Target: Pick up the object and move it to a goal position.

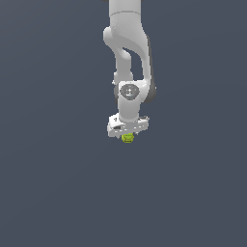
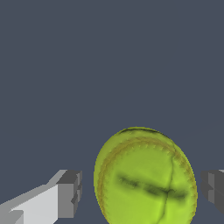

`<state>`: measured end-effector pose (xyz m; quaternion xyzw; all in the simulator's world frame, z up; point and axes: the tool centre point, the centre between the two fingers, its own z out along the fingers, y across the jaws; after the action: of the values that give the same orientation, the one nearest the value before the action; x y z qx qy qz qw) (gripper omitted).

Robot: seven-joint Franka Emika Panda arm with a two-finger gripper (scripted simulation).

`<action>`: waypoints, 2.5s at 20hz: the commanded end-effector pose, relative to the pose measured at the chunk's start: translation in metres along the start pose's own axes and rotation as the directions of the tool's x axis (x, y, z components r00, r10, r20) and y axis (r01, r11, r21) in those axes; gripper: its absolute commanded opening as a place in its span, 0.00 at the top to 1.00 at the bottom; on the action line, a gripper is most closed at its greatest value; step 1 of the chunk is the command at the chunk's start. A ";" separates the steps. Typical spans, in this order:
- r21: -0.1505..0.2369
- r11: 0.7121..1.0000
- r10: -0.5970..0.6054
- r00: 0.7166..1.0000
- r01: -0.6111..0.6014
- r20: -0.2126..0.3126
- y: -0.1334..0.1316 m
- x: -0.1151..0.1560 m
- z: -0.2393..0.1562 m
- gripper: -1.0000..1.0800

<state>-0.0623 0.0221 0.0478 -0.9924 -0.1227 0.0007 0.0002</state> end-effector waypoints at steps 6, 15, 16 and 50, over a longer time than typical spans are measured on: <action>-0.001 1.000 -0.001 1.000 0.001 -0.001 0.000 0.001 0.006 1.00; -0.001 1.000 -0.001 1.000 0.001 -0.002 0.000 0.001 0.005 1.00; -0.001 1.000 -0.001 1.000 0.001 -0.002 0.000 0.001 0.004 1.00; -0.001 1.000 -0.001 1.000 0.001 -0.002 -0.082 0.091 -0.258 1.00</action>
<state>0.0024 0.1189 0.2917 -0.9923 -0.1235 0.0000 -0.0001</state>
